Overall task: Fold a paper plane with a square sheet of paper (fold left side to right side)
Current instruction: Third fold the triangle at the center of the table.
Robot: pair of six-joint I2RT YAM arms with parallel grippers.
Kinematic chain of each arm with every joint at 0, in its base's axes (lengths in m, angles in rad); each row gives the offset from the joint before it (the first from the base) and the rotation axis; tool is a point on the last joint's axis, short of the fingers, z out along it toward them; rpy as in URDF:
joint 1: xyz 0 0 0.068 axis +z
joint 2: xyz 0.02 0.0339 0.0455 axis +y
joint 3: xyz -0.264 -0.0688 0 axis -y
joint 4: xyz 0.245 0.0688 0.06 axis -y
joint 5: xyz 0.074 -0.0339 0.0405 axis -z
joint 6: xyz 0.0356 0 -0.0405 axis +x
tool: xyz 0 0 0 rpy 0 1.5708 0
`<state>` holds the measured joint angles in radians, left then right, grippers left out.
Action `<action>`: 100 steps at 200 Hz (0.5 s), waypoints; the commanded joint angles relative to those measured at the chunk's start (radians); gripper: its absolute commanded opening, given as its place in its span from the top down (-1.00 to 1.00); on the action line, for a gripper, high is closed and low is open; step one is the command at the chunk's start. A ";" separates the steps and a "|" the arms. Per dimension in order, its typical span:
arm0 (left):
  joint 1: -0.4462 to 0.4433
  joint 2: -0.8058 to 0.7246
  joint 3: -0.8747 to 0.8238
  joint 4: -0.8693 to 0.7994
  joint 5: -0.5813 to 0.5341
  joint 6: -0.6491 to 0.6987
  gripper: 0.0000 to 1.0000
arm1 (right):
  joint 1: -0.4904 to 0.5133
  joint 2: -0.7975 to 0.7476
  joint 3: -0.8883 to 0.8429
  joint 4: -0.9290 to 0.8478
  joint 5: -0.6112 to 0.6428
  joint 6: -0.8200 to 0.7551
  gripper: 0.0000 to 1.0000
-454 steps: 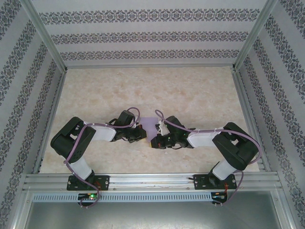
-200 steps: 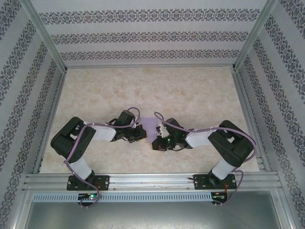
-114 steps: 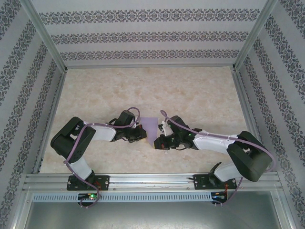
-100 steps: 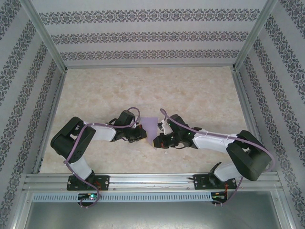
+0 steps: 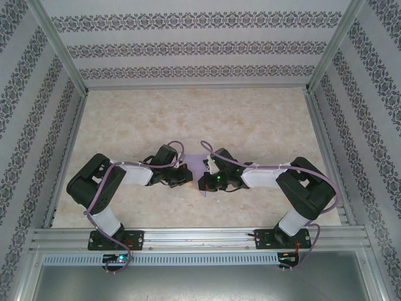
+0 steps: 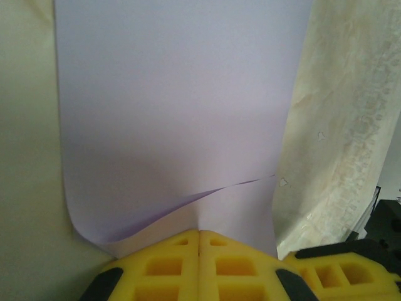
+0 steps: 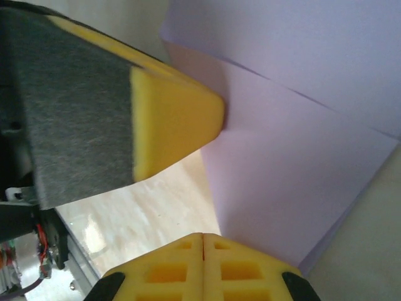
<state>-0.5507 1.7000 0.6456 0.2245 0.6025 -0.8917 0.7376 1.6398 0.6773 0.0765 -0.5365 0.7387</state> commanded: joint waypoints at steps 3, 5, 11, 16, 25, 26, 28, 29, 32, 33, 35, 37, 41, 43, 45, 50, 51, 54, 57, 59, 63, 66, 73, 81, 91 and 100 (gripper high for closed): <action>-0.010 0.038 -0.014 -0.124 -0.103 -0.003 0.95 | 0.015 0.021 0.015 -0.056 0.049 -0.040 1.00; -0.011 0.039 -0.013 -0.125 -0.104 -0.003 0.95 | 0.015 0.023 0.015 -0.060 0.052 -0.042 1.00; -0.011 0.038 -0.011 -0.126 -0.103 -0.003 0.93 | 0.016 0.026 0.016 -0.072 0.058 -0.048 1.00; -0.011 0.036 -0.010 -0.127 -0.103 -0.003 0.91 | 0.017 0.028 0.016 -0.080 0.063 -0.052 1.00; -0.011 0.032 -0.005 -0.129 -0.104 -0.003 0.89 | 0.018 0.031 0.016 -0.092 0.072 -0.058 1.00; -0.011 0.032 -0.005 -0.129 -0.103 -0.003 0.88 | 0.019 0.032 0.016 -0.093 0.073 -0.058 1.00; -0.011 0.031 -0.004 -0.130 -0.103 -0.003 0.87 | 0.020 0.032 0.016 -0.094 0.074 -0.059 1.00; -0.011 0.030 -0.003 -0.131 -0.103 -0.003 0.87 | 0.020 0.032 0.016 -0.095 0.075 -0.059 1.00; -0.011 0.028 -0.003 -0.131 -0.102 -0.003 0.86 | 0.021 0.034 0.015 -0.098 0.076 -0.060 1.00; -0.011 0.027 -0.002 -0.131 -0.102 -0.003 0.86 | 0.021 0.035 0.015 -0.100 0.077 -0.061 1.00; -0.011 0.024 -0.002 -0.131 -0.103 -0.003 0.85 | 0.020 0.035 0.015 -0.103 0.078 -0.061 1.00; -0.010 0.023 -0.002 -0.131 -0.103 -0.003 0.85 | 0.021 0.036 0.016 -0.103 0.079 -0.062 1.00; -0.011 0.019 0.001 -0.130 -0.103 -0.003 0.83 | 0.022 0.038 0.016 -0.109 0.083 -0.064 1.00; -0.010 0.016 0.001 -0.131 -0.104 -0.003 0.83 | 0.024 0.038 0.016 -0.112 0.085 -0.065 1.00; -0.009 0.013 0.002 -0.129 -0.105 -0.003 0.83 | 0.024 0.039 0.016 -0.114 0.085 -0.065 1.00; -0.009 0.006 0.003 -0.127 -0.106 -0.003 0.82 | 0.024 0.040 0.016 -0.120 0.088 -0.067 1.00; -0.009 0.004 0.003 -0.127 -0.106 -0.003 0.81 | 0.025 0.041 0.016 -0.120 0.089 -0.068 1.00; -0.009 -0.002 0.002 -0.126 -0.109 -0.002 0.81 | 0.025 0.041 0.016 -0.125 0.091 -0.068 1.00; -0.009 -0.007 0.003 -0.125 -0.112 -0.003 0.80 | 0.026 0.041 0.016 -0.128 0.094 -0.070 1.00; -0.009 -0.012 0.003 -0.123 -0.113 -0.004 0.80 | 0.027 0.041 0.016 -0.131 0.096 -0.071 1.00; -0.010 -0.021 0.001 -0.121 -0.117 -0.003 0.80 | 0.027 0.043 0.016 -0.137 0.099 -0.074 1.00; -0.009 -0.027 -0.001 -0.117 -0.120 -0.003 0.80 | 0.027 0.043 0.016 -0.141 0.101 -0.076 1.00; -0.010 -0.044 -0.006 -0.110 -0.125 -0.003 0.80 | 0.029 0.043 0.016 -0.151 0.109 -0.081 1.00; -0.010 -0.065 -0.018 -0.096 -0.130 -0.004 0.80 | 0.029 0.044 0.016 -0.165 0.119 -0.089 1.00; -0.011 -0.093 -0.037 -0.074 -0.135 -0.010 0.82 | 0.029 0.045 0.015 -0.180 0.135 -0.099 1.00; -0.011 -0.114 -0.062 -0.045 -0.134 -0.019 0.86 | 0.030 0.043 0.015 -0.197 0.151 -0.108 1.00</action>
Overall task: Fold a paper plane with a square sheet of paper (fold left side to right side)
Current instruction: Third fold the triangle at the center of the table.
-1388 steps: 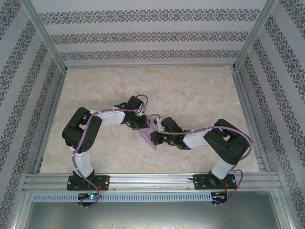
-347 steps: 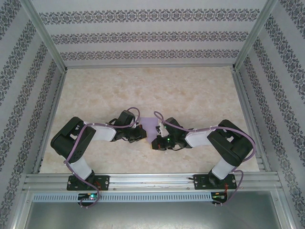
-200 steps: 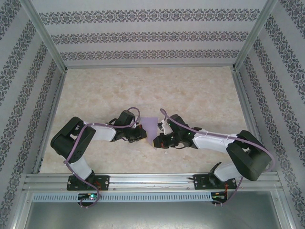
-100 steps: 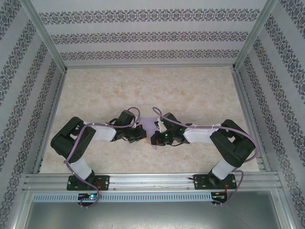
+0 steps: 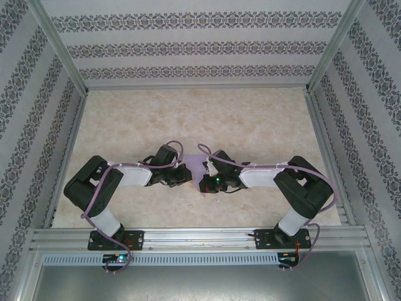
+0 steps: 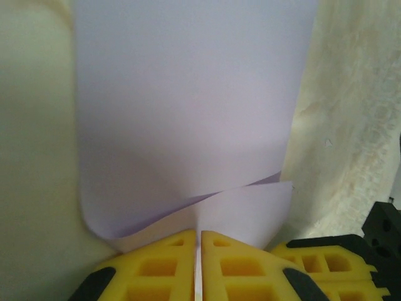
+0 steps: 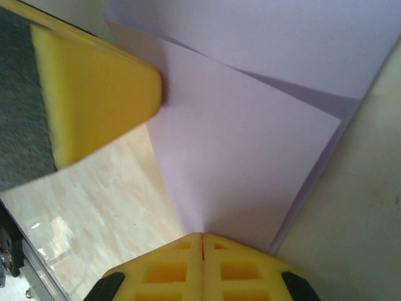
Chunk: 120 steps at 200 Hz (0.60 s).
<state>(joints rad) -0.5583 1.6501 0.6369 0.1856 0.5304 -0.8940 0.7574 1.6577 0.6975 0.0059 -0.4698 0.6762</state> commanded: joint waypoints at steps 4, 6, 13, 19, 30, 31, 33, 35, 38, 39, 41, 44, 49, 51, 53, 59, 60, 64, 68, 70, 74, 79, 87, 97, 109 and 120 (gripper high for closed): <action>-0.003 -0.076 -0.065 0.007 -0.061 -0.021 0.88 | 0.010 0.025 -0.006 -0.133 0.091 -0.049 1.00; -0.003 -0.081 -0.072 0.014 -0.062 -0.024 0.89 | 0.010 0.025 -0.006 -0.135 0.094 -0.051 1.00; -0.006 -0.099 -0.090 0.036 -0.062 -0.030 0.90 | 0.010 0.025 -0.006 -0.143 0.105 -0.057 1.00; -0.009 -0.112 -0.106 0.053 -0.062 -0.034 0.92 | 0.011 0.024 -0.007 -0.149 0.115 -0.062 1.00; -0.019 -0.132 -0.127 0.077 -0.066 -0.037 0.93 | 0.010 0.025 -0.007 -0.159 0.131 -0.067 1.00; -0.019 -0.134 -0.128 0.079 -0.067 -0.037 0.93 | 0.010 0.025 -0.007 -0.160 0.132 -0.068 1.00; -0.021 -0.137 -0.130 0.084 -0.066 -0.038 0.94 | 0.010 0.025 -0.007 -0.161 0.134 -0.068 1.00; -0.023 -0.139 -0.133 0.089 -0.067 -0.038 0.94 | 0.010 0.025 -0.007 -0.161 0.135 -0.069 1.00; -0.026 -0.143 -0.138 0.097 -0.066 -0.039 0.94 | 0.010 0.025 -0.007 -0.163 0.138 -0.069 1.00; -0.027 -0.145 -0.139 0.100 -0.067 -0.041 0.94 | 0.010 0.026 -0.007 -0.163 0.138 -0.069 1.00; -0.029 -0.147 -0.142 0.106 -0.067 -0.040 0.95 | 0.010 0.026 -0.007 -0.163 0.138 -0.069 1.00; -0.032 -0.150 -0.144 0.112 -0.066 -0.041 0.95 | 0.010 0.027 -0.008 -0.164 0.142 -0.069 1.00; -0.037 -0.156 -0.149 0.124 -0.067 -0.043 0.95 | 0.010 0.027 -0.007 -0.164 0.145 -0.069 1.00; -0.039 -0.158 -0.151 0.128 -0.068 -0.043 0.95 | 0.010 0.028 -0.007 -0.165 0.147 -0.068 1.00; -0.042 -0.160 -0.152 0.132 -0.070 -0.043 0.96 | 0.012 0.028 -0.007 -0.166 0.148 -0.069 1.00; -0.048 -0.164 -0.156 0.145 -0.075 -0.045 0.97 | 0.012 0.029 -0.007 -0.166 0.151 -0.068 1.00; -0.050 -0.165 -0.156 0.147 -0.076 -0.046 0.97 | 0.011 0.029 -0.007 -0.167 0.152 -0.067 1.00; -0.055 -0.168 -0.158 0.153 -0.078 -0.047 0.97 | 0.011 0.030 -0.007 -0.168 0.155 -0.067 1.00; -0.060 -0.169 -0.158 0.161 -0.081 -0.046 0.97 | 0.011 0.030 -0.007 -0.169 0.160 -0.066 1.00; -0.063 -0.170 -0.158 0.164 -0.084 -0.048 0.98 | 0.011 0.030 -0.006 -0.170 0.162 -0.067 1.00; -0.068 -0.168 -0.159 0.173 -0.085 -0.048 0.98 | 0.013 0.030 -0.006 -0.171 0.166 -0.066 1.00; -0.073 -0.166 -0.158 0.184 -0.087 -0.051 0.98 | 0.013 0.031 -0.006 -0.172 0.169 -0.067 1.00; -0.082 -0.160 -0.157 0.202 -0.086 -0.053 0.98 | 0.014 0.032 -0.006 -0.173 0.171 -0.065 1.00; -0.090 -0.149 -0.153 0.222 -0.086 -0.057 0.98 | 0.014 0.031 -0.006 -0.172 0.174 -0.066 1.00; -0.097 -0.133 -0.145 0.239 -0.084 -0.059 0.98 | 0.015 0.031 -0.006 -0.173 0.178 -0.065 1.00; -0.101 -0.119 -0.137 0.250 -0.085 -0.060 0.99 | 0.016 0.033 -0.007 -0.172 0.180 -0.066 1.00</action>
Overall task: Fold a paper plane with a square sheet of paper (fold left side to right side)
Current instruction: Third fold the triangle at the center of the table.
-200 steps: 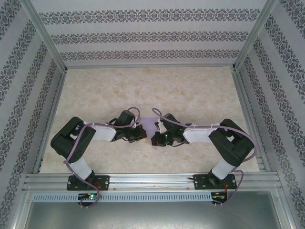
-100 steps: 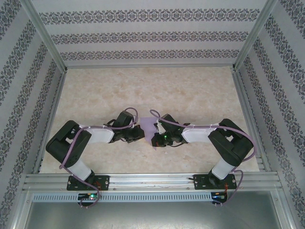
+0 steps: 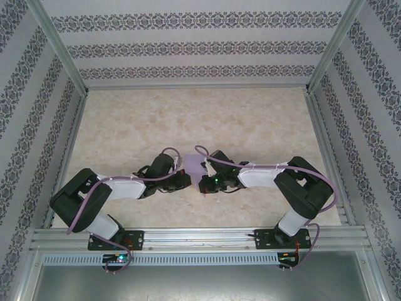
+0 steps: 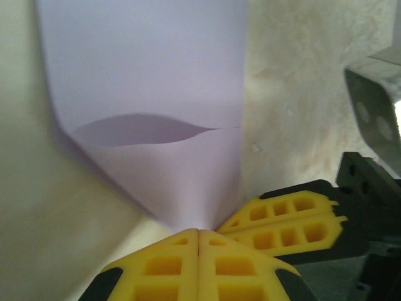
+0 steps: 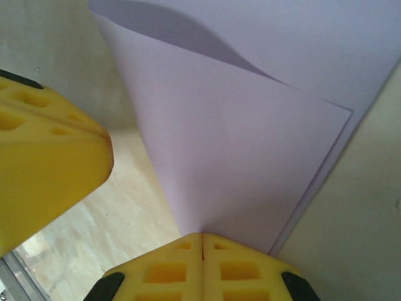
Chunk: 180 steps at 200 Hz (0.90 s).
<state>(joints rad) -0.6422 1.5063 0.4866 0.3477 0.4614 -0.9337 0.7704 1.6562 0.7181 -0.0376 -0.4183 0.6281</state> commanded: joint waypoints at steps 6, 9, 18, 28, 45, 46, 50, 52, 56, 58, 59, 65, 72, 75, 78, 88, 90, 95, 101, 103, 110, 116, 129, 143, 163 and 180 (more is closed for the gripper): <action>-0.017 0.034 0.018 0.093 -0.014 -0.020 0.99 | 0.003 0.034 -0.029 -0.128 0.128 -0.018 1.00; -0.020 0.038 0.021 0.097 -0.014 -0.020 0.99 | 0.003 0.034 -0.029 -0.128 0.128 -0.016 1.00; -0.020 0.053 0.024 0.111 -0.012 -0.020 0.99 | 0.004 0.034 -0.031 -0.129 0.128 -0.016 1.00; -0.022 0.069 0.030 0.126 -0.009 -0.022 0.99 | 0.003 0.034 -0.031 -0.128 0.129 -0.016 1.00; -0.024 0.099 0.031 0.154 -0.009 -0.026 1.00 | 0.003 0.034 -0.033 -0.131 0.133 -0.016 1.00; -0.024 0.100 0.031 0.155 -0.009 -0.027 1.00 | 0.003 0.034 -0.033 -0.131 0.133 -0.016 1.00; -0.024 0.107 0.029 0.166 -0.008 -0.029 1.00 | 0.004 0.034 -0.032 -0.131 0.134 -0.016 1.00; -0.024 0.110 0.029 0.170 -0.008 -0.030 1.00 | 0.005 0.035 -0.032 -0.132 0.134 -0.016 1.00; -0.024 0.117 0.029 0.181 -0.007 -0.032 1.00 | 0.004 0.034 -0.032 -0.133 0.136 -0.016 1.00; -0.024 0.120 0.029 0.184 -0.007 -0.033 1.00 | 0.004 0.034 -0.032 -0.134 0.136 -0.016 1.00; -0.024 0.122 0.029 0.185 -0.006 -0.033 1.00 | 0.004 0.034 -0.032 -0.134 0.136 -0.016 1.00; -0.024 0.131 0.026 0.196 -0.006 -0.036 1.00 | 0.004 0.034 -0.032 -0.136 0.136 -0.017 1.00; -0.024 0.139 0.027 0.205 -0.007 -0.037 1.00 | 0.004 0.034 -0.032 -0.138 0.138 -0.017 1.00; -0.024 0.142 0.026 0.208 -0.009 -0.037 1.00 | 0.005 0.034 -0.032 -0.140 0.139 -0.017 1.00; -0.024 0.145 0.026 0.208 -0.010 -0.037 1.00 | 0.005 0.032 -0.032 -0.140 0.140 -0.018 1.00; -0.024 0.151 0.027 0.195 -0.019 -0.033 1.00 | 0.004 0.032 -0.034 -0.145 0.144 -0.019 1.00; -0.024 0.153 0.028 0.190 -0.021 -0.032 1.00 | 0.004 0.031 -0.034 -0.146 0.145 -0.019 1.00; -0.024 0.155 0.030 0.180 -0.028 -0.028 1.00 | 0.005 0.030 -0.034 -0.149 0.148 -0.018 1.00; -0.024 0.158 0.029 0.165 -0.033 -0.025 1.00 | 0.004 0.030 -0.034 -0.154 0.151 -0.021 1.00; -0.024 0.159 0.029 0.161 -0.036 -0.024 1.00 | 0.004 0.029 -0.034 -0.155 0.151 -0.021 1.00; -0.024 0.162 0.032 0.145 -0.044 -0.024 1.00 | 0.004 0.028 -0.034 -0.161 0.153 -0.022 1.00; -0.024 0.165 0.034 0.124 -0.050 -0.023 1.00 | 0.004 0.027 -0.032 -0.165 0.157 -0.024 1.00; -0.024 0.172 0.045 0.068 -0.068 -0.019 1.00 | 0.004 0.025 -0.029 -0.179 0.163 -0.026 1.00; -0.024 0.178 0.059 0.010 -0.087 -0.011 1.00 | 0.004 0.025 -0.022 -0.195 0.170 -0.032 1.00; -0.024 0.177 0.077 -0.070 -0.120 0.001 1.00 | 0.005 0.025 -0.016 -0.212 0.176 -0.039 1.00; -0.022 0.169 0.093 -0.132 -0.151 0.019 1.00 | 0.005 0.024 -0.013 -0.225 0.180 -0.044 1.00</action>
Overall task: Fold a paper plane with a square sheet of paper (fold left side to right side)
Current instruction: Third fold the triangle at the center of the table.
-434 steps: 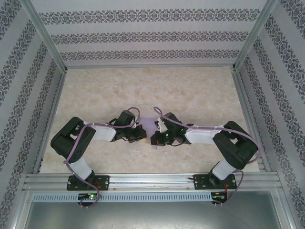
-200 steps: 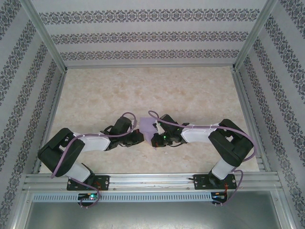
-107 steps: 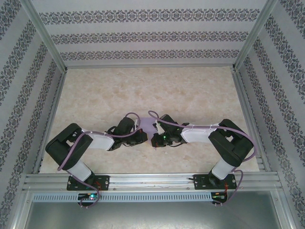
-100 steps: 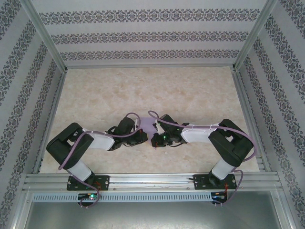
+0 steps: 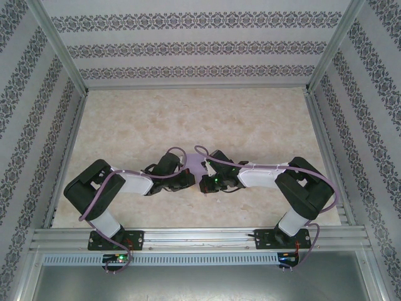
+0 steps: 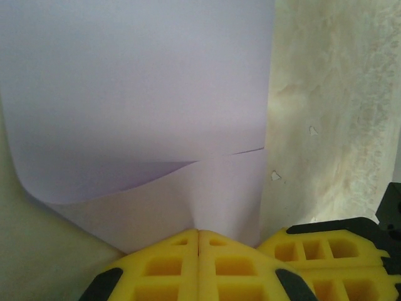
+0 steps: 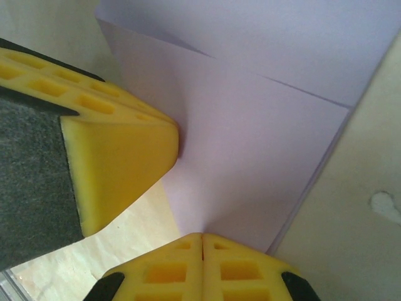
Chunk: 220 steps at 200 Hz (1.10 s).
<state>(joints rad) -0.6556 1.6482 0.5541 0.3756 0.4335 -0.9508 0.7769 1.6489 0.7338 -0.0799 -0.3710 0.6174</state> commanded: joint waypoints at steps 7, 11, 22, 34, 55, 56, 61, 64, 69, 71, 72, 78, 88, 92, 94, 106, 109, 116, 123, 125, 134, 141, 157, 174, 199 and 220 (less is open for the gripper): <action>-0.007 0.024 0.029 -0.172 -0.132 0.044 1.00 | -0.001 0.032 -0.028 -0.184 0.132 -0.034 1.00; -0.005 0.023 0.030 -0.177 -0.135 0.047 1.00 | -0.002 0.032 -0.027 -0.187 0.131 -0.034 1.00; 0.004 0.021 0.029 -0.179 -0.137 0.050 1.00 | -0.002 0.034 -0.025 -0.192 0.126 -0.037 1.00; 0.019 0.020 0.028 -0.175 -0.134 0.053 1.00 | -0.001 0.034 -0.022 -0.199 0.122 -0.042 1.00; 0.044 0.019 0.029 -0.175 -0.134 0.067 1.00 | -0.002 0.033 -0.023 -0.209 0.115 -0.045 1.00; 0.045 0.019 0.029 -0.175 -0.134 0.067 1.00 | -0.002 0.033 -0.023 -0.210 0.115 -0.045 1.00; 0.052 0.019 0.029 -0.175 -0.130 0.072 1.00 | -0.002 0.032 -0.024 -0.210 0.114 -0.045 1.00; 0.055 0.018 0.029 -0.175 -0.131 0.074 1.00 | -0.002 0.031 -0.024 -0.212 0.113 -0.045 1.00; 0.062 0.018 0.030 -0.177 -0.131 0.079 1.00 | -0.001 0.031 -0.024 -0.213 0.111 -0.045 1.00; 0.065 0.018 0.030 -0.177 -0.131 0.081 1.00 | -0.001 0.031 -0.025 -0.213 0.110 -0.044 1.00; 0.067 0.018 0.030 -0.178 -0.131 0.082 1.00 | -0.002 0.030 -0.025 -0.214 0.110 -0.045 1.00; 0.076 0.018 0.029 -0.181 -0.131 0.086 1.00 | -0.002 0.029 -0.026 -0.213 0.108 -0.045 1.00; 0.091 0.016 0.031 -0.184 -0.130 0.095 1.00 | -0.001 0.028 -0.028 -0.214 0.104 -0.045 1.00; 0.097 0.015 0.031 -0.187 -0.129 0.097 1.00 | -0.002 0.028 -0.028 -0.214 0.104 -0.044 1.00; 0.101 0.015 0.032 -0.187 -0.130 0.100 1.00 | -0.002 0.028 -0.028 -0.213 0.103 -0.044 1.00; 0.118 0.012 0.029 -0.189 -0.127 0.110 1.00 | -0.002 0.028 -0.032 -0.209 0.097 -0.043 1.00; 0.123 0.012 0.029 -0.191 -0.128 0.112 1.00 | -0.002 0.028 -0.033 -0.208 0.097 -0.042 1.00; 0.133 0.012 0.028 -0.194 -0.131 0.119 1.00 | -0.002 0.028 -0.034 -0.206 0.094 -0.041 1.00; 0.146 0.012 0.026 -0.197 -0.130 0.126 1.00 | -0.002 0.028 -0.035 -0.203 0.090 -0.040 1.00; 0.149 0.012 0.025 -0.198 -0.131 0.128 1.00 | -0.002 0.028 -0.036 -0.203 0.089 -0.039 1.00; 0.165 0.012 0.023 -0.200 -0.132 0.134 1.00 | -0.001 0.028 -0.036 -0.200 0.086 -0.037 1.00; 0.176 0.011 0.020 -0.200 -0.133 0.140 1.00 | -0.002 0.027 -0.036 -0.198 0.083 -0.037 1.00; 0.201 0.009 0.017 -0.208 -0.131 0.152 1.00 | -0.004 0.026 -0.036 -0.198 0.080 -0.036 1.00; 0.225 0.003 0.014 -0.217 -0.128 0.166 1.00 | -0.004 0.025 -0.036 -0.195 0.074 -0.035 1.00; 0.264 -0.001 0.016 -0.222 -0.111 0.184 1.00 | -0.005 0.021 -0.037 -0.186 0.061 -0.030 1.00; 0.285 -0.020 0.026 -0.239 -0.098 0.197 1.00 | -0.008 0.019 -0.043 -0.170 0.046 -0.024 1.00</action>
<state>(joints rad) -0.4362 1.6386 0.5896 0.2642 0.4706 -0.8127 0.7761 1.6485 0.7444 -0.0986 -0.3553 0.5953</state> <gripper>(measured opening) 0.043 0.043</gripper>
